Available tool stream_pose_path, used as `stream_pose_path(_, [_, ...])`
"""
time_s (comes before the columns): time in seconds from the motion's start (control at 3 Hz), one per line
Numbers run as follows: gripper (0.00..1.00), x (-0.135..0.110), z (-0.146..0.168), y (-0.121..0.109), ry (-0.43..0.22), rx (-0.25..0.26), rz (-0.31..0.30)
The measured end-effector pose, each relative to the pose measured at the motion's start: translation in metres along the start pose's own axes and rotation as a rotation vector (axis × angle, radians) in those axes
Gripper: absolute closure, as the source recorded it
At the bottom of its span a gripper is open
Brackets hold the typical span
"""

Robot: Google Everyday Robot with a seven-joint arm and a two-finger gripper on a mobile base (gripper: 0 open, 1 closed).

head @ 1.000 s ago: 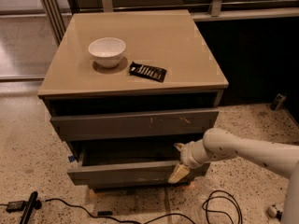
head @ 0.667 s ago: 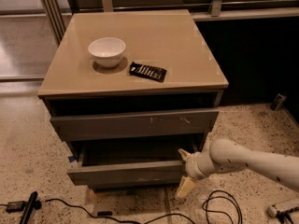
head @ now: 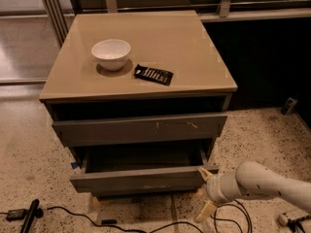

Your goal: Open middle drawer

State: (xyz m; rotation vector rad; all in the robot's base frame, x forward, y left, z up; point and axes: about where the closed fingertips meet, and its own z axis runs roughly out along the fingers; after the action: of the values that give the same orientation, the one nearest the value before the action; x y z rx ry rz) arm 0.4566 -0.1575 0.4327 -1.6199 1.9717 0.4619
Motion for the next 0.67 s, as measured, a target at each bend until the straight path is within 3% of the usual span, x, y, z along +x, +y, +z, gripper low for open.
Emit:
stream_pose_path(0.33, [0.00, -0.0316, 0.0128, -0.0063, -0.002, -0.016, -0.065])
stream_pose_path(0.67, [0.00, -0.0315, 0.0128, -0.0062, -0.003, -0.016, -0.064])
